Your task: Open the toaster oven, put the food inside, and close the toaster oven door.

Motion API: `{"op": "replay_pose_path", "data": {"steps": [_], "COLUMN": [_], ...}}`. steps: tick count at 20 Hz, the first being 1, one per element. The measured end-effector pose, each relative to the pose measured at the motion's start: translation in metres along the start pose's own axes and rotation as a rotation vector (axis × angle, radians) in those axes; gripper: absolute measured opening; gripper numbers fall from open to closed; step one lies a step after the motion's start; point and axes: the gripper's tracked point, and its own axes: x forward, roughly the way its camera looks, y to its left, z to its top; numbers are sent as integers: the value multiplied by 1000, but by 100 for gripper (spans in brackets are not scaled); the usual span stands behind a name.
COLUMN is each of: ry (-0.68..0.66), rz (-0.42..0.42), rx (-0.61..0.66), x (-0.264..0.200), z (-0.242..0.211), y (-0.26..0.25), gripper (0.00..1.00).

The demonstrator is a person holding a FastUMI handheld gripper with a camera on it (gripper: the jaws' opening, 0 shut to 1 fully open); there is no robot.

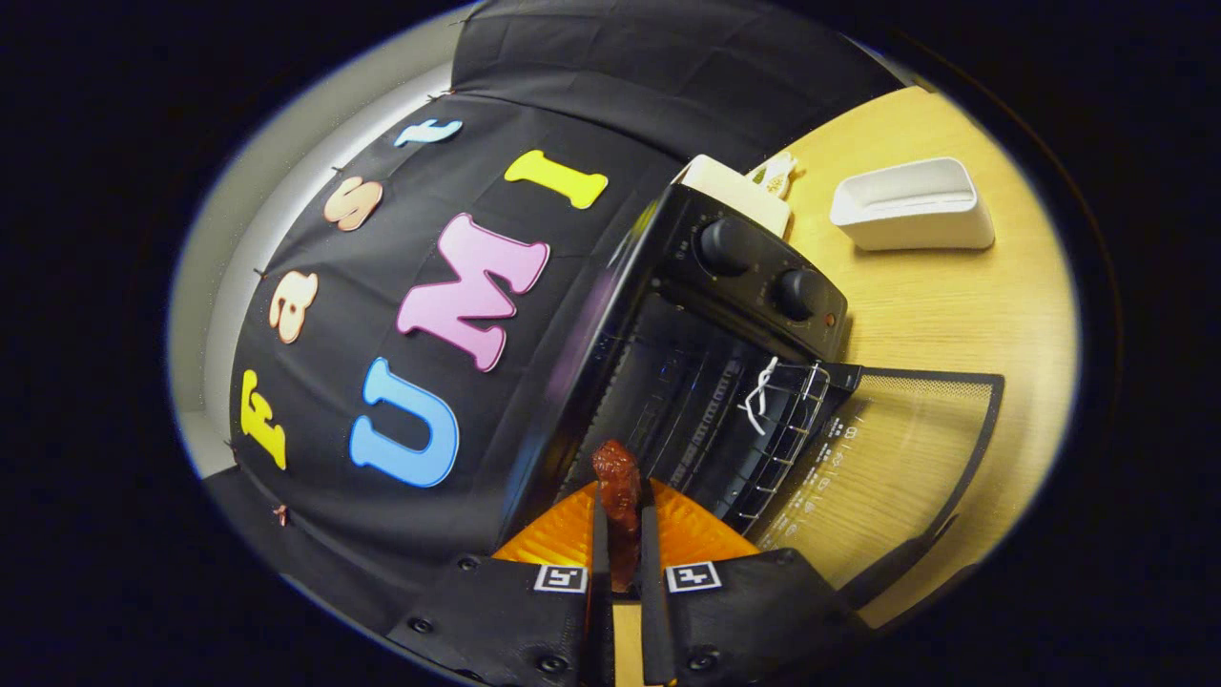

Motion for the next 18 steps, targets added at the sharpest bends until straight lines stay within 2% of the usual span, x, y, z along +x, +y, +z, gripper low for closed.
{"op": "replay_pose_path", "data": {"steps": [4, 8, 9, 12, 15, 18], "ry": [-38, -56, -57, -71, -87, -139], "rz": [-42, -61, -69, -70, -97, -126], "rx": [71, 107, 112, 114, 109, 116], "x": [31, 42, 45, 38, 29, 20], "z": [-3, -5, -6, -2, 3, 13], "y": [-14, -17, -19, -16, -20, -23], "gripper": [15, 15, 19, 45, 81, 88]}}
